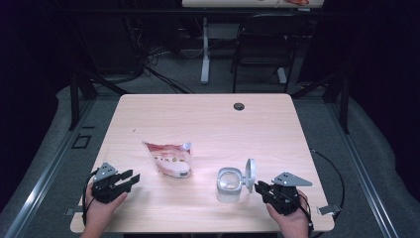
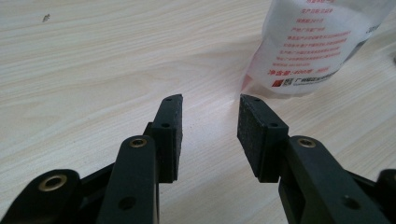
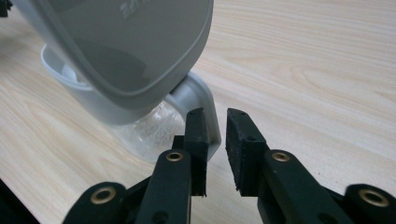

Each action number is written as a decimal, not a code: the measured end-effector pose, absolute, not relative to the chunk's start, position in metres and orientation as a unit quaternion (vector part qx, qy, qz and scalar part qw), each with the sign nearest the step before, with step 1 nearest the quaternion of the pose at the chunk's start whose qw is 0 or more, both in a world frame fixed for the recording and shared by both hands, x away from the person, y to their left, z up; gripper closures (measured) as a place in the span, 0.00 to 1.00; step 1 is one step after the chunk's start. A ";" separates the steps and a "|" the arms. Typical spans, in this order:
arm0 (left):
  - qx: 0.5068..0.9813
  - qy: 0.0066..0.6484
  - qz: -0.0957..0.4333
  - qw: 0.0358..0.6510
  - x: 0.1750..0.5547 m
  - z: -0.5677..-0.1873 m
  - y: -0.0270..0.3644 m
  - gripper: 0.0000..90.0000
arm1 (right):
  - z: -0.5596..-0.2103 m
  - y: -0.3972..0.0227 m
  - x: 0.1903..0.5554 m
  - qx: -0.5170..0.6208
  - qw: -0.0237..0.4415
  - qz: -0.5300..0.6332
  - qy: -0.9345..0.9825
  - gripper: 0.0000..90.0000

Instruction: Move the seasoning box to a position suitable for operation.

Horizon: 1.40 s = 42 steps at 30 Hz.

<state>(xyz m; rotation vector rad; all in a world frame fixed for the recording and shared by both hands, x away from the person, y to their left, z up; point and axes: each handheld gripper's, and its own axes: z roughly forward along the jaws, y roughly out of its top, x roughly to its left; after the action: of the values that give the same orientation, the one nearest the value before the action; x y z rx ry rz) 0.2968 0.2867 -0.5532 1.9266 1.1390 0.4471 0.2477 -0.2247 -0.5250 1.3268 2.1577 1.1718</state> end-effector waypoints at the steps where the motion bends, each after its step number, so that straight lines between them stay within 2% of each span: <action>1: 0.767 0.454 0.180 0.416 0.297 -0.553 0.286 0.66 | -0.526 -0.224 0.247 0.467 0.172 0.411 0.764 0.85; 10: 0.769 0.453 0.177 0.414 0.299 -0.554 0.285 0.65 | -0.536 -0.217 0.246 0.460 0.169 0.399 0.775 0.76; 15: 0.769 0.453 0.178 0.415 0.299 -0.554 0.285 0.65 | -0.537 -0.214 0.249 0.455 0.171 0.407 0.774 0.75; 25: 0.769 0.454 0.177 0.414 0.298 -0.554 0.285 0.65 | -0.539 -0.209 0.256 0.454 0.179 0.409 0.771 0.82; 30: 0.769 0.454 0.176 0.414 0.298 -0.554 0.285 0.65 | -0.539 -0.208 0.256 0.448 0.179 0.412 0.773 0.89; 42: 0.769 0.454 0.175 0.414 0.298 -0.554 0.285 0.66 | -0.539 -0.209 0.261 0.442 0.186 0.409 0.776 0.91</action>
<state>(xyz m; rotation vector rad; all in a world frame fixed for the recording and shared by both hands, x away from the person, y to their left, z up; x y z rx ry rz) 0.2983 0.2848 -0.5544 1.9323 1.1422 0.4398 0.2610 -0.2087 -0.5387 1.2464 2.1864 1.1521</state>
